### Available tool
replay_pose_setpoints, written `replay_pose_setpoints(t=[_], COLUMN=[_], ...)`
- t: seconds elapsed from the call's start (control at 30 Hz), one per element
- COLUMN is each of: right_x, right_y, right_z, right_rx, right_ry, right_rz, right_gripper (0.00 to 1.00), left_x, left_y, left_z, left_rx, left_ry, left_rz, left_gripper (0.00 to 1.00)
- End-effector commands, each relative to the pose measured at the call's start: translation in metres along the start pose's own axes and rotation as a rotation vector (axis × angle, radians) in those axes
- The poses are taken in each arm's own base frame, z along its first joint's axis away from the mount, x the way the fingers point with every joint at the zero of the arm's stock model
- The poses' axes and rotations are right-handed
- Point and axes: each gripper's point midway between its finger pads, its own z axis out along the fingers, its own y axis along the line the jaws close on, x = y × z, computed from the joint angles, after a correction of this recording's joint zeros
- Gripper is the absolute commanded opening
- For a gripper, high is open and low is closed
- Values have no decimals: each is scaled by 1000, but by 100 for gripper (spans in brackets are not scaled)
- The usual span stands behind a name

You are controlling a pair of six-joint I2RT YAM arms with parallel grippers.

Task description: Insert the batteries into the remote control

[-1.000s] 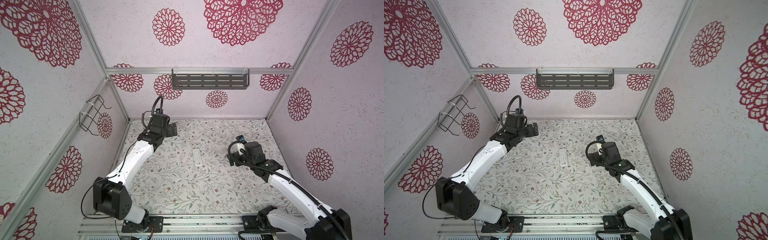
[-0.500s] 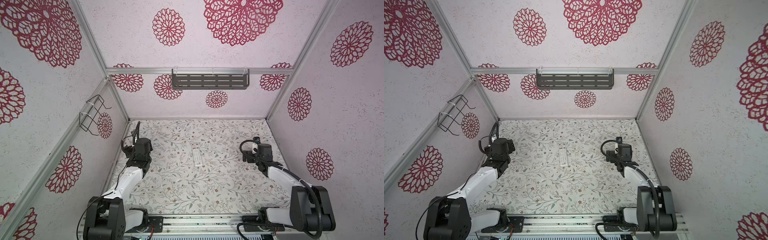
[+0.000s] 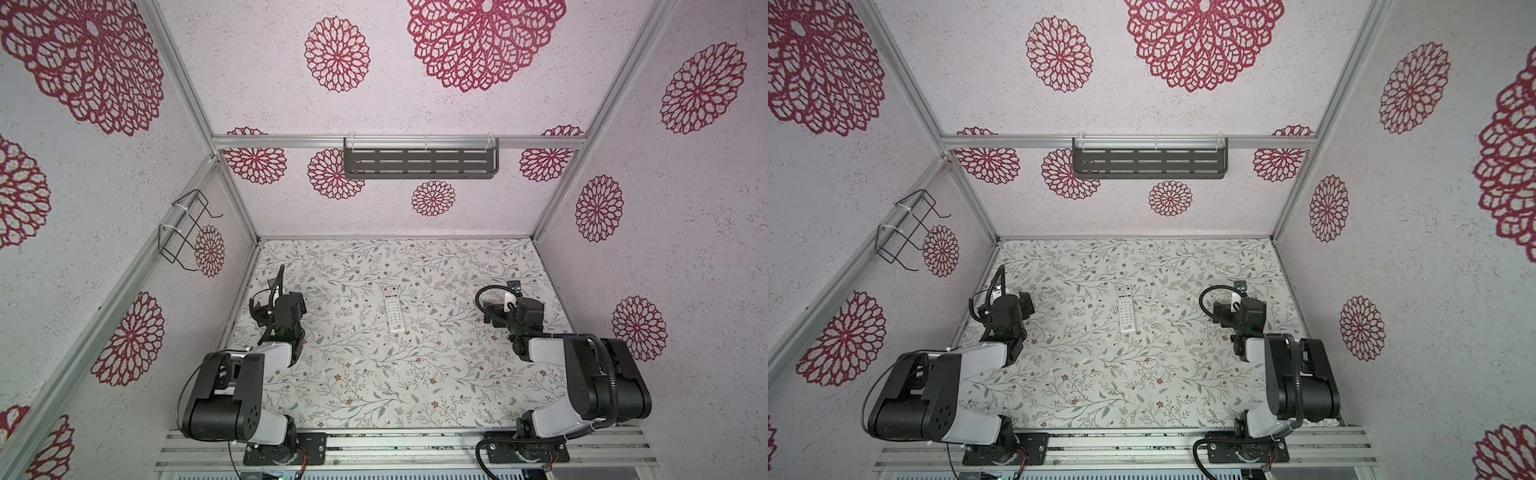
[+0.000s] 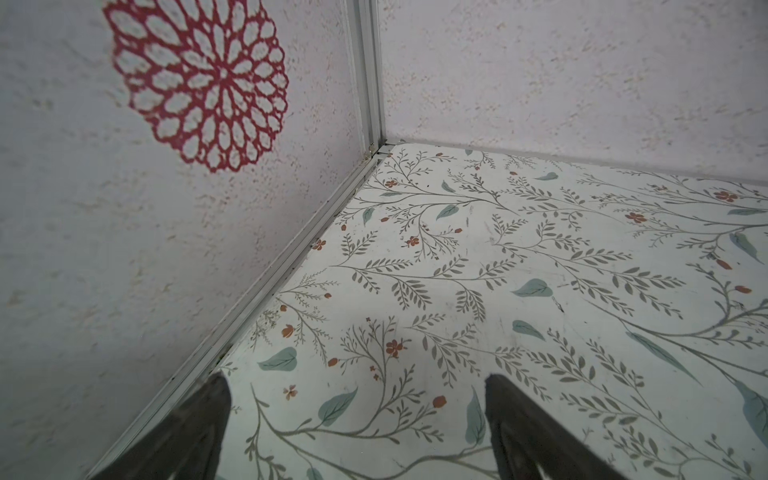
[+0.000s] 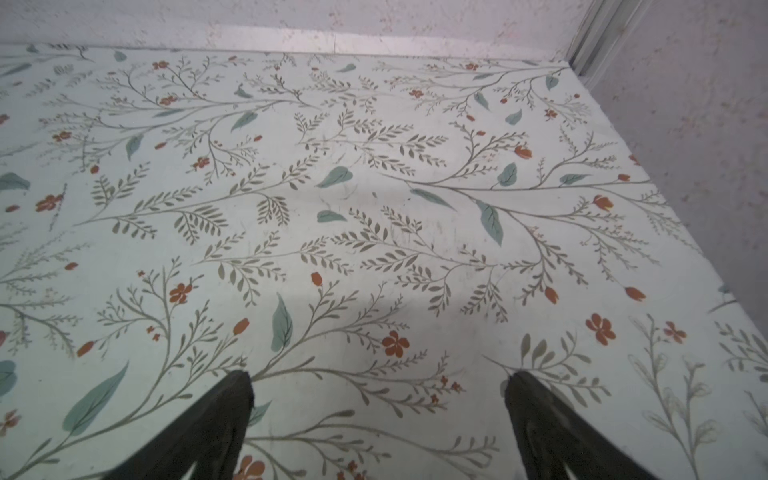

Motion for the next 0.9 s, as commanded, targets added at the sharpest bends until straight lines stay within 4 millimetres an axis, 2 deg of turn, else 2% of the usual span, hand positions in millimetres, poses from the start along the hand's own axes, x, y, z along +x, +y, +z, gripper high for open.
replay_pose_setpoints(t=[0.0, 0.1, 0.13, 0.2, 0.33, 0.37, 0.4, 0.53, 0.63, 0.87], right_x=[-25, -28, -27, -27, -20, -15, -20, -17, -17, -16], right_y=[7, 8, 9, 9, 6, 2, 3, -23, -28, -26], right_z=[-16, -25, -26, -28, -34, -32, -32, -35, -37, -36], right_rx=[-75, -73, -75, -64, -13, 10, 12, 171, 239, 261], right_ry=[-163, -211, -213, -225, -281, -238, -269, -255, -258, -252], right_rz=[29, 16, 12, 3, 9, 7, 13, 76, 76, 64], right_gripper=[99, 99, 99, 99, 99, 99, 99, 99, 99, 99], left_x=[-20, -9, -11, -5, -6, -6, -8, -8, -8, -8], left_y=[2, 14, 17, 14, 14, 14, 14, 12, 12, 12], left_z=[3, 13, 13, 14, 14, 14, 14, 13, 13, 13], left_rx=[25, 28, 35, 49, 49, 48, 51, 54, 54, 54], left_ry=[-98, -76, -115, -58, -74, -73, -89, -92, -90, -90], left_rz=[-55, -123, -142, -134, -132, -130, -130, -127, -125, -125], left_gripper=[97, 97, 97, 97, 97, 97, 97, 97, 97, 97])
